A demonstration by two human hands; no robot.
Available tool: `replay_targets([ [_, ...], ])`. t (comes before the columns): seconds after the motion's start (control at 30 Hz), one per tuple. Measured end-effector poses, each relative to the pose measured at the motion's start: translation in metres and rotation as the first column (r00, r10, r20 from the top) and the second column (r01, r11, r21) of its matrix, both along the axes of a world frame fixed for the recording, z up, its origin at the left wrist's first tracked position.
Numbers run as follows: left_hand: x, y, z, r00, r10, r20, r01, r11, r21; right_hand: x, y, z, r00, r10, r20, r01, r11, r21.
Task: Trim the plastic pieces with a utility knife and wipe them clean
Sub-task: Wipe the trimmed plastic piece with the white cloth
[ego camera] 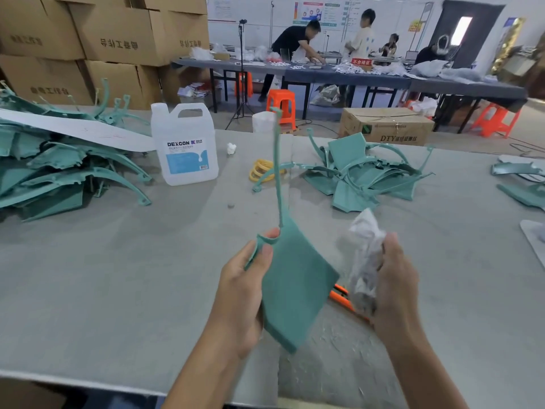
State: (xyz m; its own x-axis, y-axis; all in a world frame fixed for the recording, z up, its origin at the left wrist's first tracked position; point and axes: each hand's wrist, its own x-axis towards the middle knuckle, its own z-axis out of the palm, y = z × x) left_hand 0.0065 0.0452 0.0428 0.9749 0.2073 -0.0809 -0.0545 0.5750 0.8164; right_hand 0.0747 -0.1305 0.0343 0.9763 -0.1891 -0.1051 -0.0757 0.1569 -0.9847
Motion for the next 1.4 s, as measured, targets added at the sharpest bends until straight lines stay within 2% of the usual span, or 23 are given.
replay_targets([
  [0.07, -0.003, 0.000, 0.001, 0.999, -0.043, 0.010, 0.043, 0.999, 0.028, 0.012, -0.003, 0.010, 0.984, -0.036, 0.175, 0.056, 0.992, -0.110],
  [0.13, -0.004, -0.006, 0.002, 0.997, -0.080, 0.013, 0.079, 0.996, 0.031, 0.015, 0.011, 0.016, 0.943, 0.065, 0.328, 0.033, 0.959, -0.283],
  [0.2, 0.000, -0.013, -0.001, 0.995, -0.087, 0.038, 0.086, 0.996, 0.035, 0.008, 0.032, 0.016, 0.896, 0.253, 0.364, -0.040, 0.864, -0.502],
  [0.27, 0.002, -0.018, 0.000, 0.989, -0.110, 0.103, 0.103, 0.992, 0.067, -0.005, 0.052, 0.011, 0.844, 0.399, 0.358, -0.103, 0.776, -0.622],
  [0.33, 0.005, -0.018, -0.002, 0.989, -0.095, 0.117, 0.090, 0.995, 0.053, -0.024, 0.063, -0.001, 0.824, 0.482, 0.297, -0.224, 0.759, -0.611],
  [0.4, 0.008, -0.011, 0.003, 0.997, -0.031, 0.069, 0.029, 0.999, 0.029, -0.055, 0.067, -0.018, 0.787, 0.568, 0.241, -0.381, 0.754, -0.535],
  [0.43, 0.010, -0.006, 0.004, 0.999, 0.004, 0.037, -0.004, 1.000, 0.011, -0.071, 0.068, -0.023, 0.751, 0.602, 0.272, -0.391, 0.737, -0.551],
  [0.53, 0.013, 0.006, 0.002, 0.999, 0.030, 0.037, -0.025, 0.989, -0.147, -0.089, 0.072, -0.024, 0.611, 0.661, 0.435, -0.305, 0.704, -0.642],
  [0.67, 0.004, -0.006, 0.001, 0.999, -0.041, 0.027, 0.044, 0.992, -0.121, -0.062, 0.082, -0.016, 0.660, 0.582, 0.475, -0.236, 0.761, -0.604],
  [0.73, 0.003, -0.008, 0.002, 0.998, -0.057, 0.000, 0.056, 0.988, -0.141, -0.057, 0.088, -0.020, 0.655, 0.561, 0.507, -0.208, 0.778, -0.592],
  [0.87, 0.003, 0.005, -0.001, 1.000, 0.019, -0.002, -0.019, 0.952, -0.306, -0.065, 0.086, -0.040, 0.599, 0.536, 0.595, -0.121, 0.796, -0.594],
  [0.97, -0.001, 0.010, -0.004, 1.000, 0.011, 0.025, 0.000, 0.924, -0.382, -0.067, 0.084, -0.045, 0.581, 0.565, 0.586, -0.166, 0.787, -0.594],
  [1.07, -0.012, -0.005, -0.008, 0.997, -0.076, 0.009, 0.076, 0.960, -0.269, -0.049, 0.086, -0.037, 0.738, 0.454, 0.499, -0.210, 0.858, -0.470],
  [1.17, -0.021, -0.021, -0.014, 0.981, -0.160, 0.111, 0.175, 0.975, -0.139, -0.028, 0.088, -0.029, 0.832, 0.366, 0.418, -0.165, 0.881, -0.444],
  [1.27, -0.018, -0.025, -0.014, 0.999, -0.027, 0.029, 0.028, 0.999, -0.031, -0.034, 0.087, -0.026, 0.802, 0.431, 0.414, -0.248, 0.870, -0.425],
  [1.33, -0.011, -0.017, -0.012, 0.991, 0.117, -0.066, -0.117, 0.993, 0.002, -0.053, 0.087, -0.035, 0.751, 0.551, 0.363, -0.375, 0.809, -0.453],
  [1.4, -0.006, -0.006, -0.006, 0.969, 0.197, -0.147, -0.194, 0.980, 0.038, -0.079, 0.084, -0.046, 0.720, 0.618, 0.316, -0.418, 0.749, -0.514],
])
